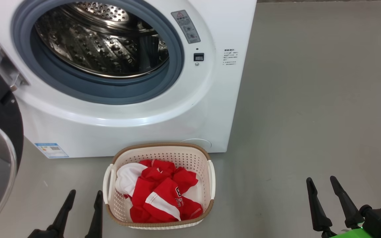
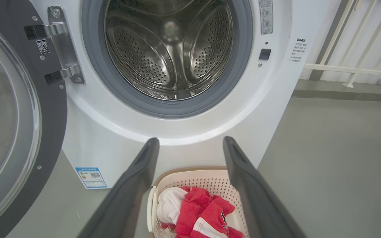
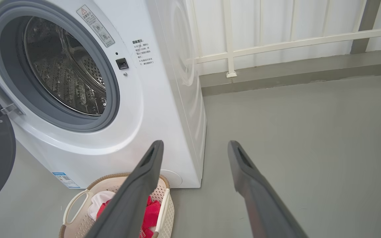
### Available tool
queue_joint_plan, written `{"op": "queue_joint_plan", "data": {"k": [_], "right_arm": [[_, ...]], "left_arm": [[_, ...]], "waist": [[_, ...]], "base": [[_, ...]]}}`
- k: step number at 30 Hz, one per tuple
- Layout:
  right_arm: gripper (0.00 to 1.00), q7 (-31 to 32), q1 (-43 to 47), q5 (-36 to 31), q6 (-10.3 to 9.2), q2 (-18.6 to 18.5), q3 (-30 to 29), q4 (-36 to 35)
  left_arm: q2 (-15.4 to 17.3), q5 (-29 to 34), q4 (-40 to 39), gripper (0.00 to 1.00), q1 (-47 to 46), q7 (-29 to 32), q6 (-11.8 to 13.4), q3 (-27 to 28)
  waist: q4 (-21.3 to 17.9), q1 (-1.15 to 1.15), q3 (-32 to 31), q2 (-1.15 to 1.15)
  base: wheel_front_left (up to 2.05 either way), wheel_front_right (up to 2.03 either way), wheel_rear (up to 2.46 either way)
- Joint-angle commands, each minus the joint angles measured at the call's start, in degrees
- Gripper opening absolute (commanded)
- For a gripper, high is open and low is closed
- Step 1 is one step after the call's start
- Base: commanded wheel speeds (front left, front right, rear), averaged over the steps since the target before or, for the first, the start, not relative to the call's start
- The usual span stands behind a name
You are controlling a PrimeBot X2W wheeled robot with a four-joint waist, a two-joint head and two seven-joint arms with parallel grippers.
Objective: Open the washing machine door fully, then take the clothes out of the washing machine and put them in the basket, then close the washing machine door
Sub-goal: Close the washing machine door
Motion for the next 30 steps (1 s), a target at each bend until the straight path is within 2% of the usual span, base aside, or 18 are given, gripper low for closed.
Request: {"op": "queue_joint_plan", "data": {"k": [1, 6, 13, 22, 30], "right_arm": [[1.0, -0.4, -1.6, -0.8, 0.36, -0.7, 1.4, -1.3], [1.0, -0.4, -2.0, -1.2, 0.36, -0.7, 2.0, -1.2], [1.0, -0.4, -2.9, -1.8, 0.36, -1.4, 3.6, -0.3], [1.0, -0.4, -4.3, -1.5, 0.36, -3.5, 7.0, 1.4], [1.0, -0.4, -4.7, -0.8, 0.36, -4.5, 9.3, 2.6]], "left_arm": [[0.6, -0.4, -1.2, 1.0, -1.8, -0.7, 0.0, 1.9], [0.0, -0.5, -0.3, 1.0, -2.2, -0.7, 0.0, 1.9], [-1.0, -1.2, 1.4, 1.0, -2.1, -0.7, 0.0, 3.0], [-1.9, -1.8, 3.7, 1.0, -1.5, -0.7, 0.1, 3.8], [-1.9, -4.4, 5.0, 1.0, -0.8, -0.7, 2.4, 1.4]], "waist": [[0.3, 0.0, 0.0, 0.0], [2.7, 0.0, 0.2, 0.0], [8.1, 0.0, 0.1, 0.0], [17.9, 0.0, -0.9, 0.0], [26.0, 0.0, -2.0, 0.0]], "base": [[0.0, 0.0, 0.0], [0.0, 0.0, 0.0], [0.0, 0.0, 0.0], [0.0, 0.0, 0.0], [0.0, 0.0, 0.0]]}}
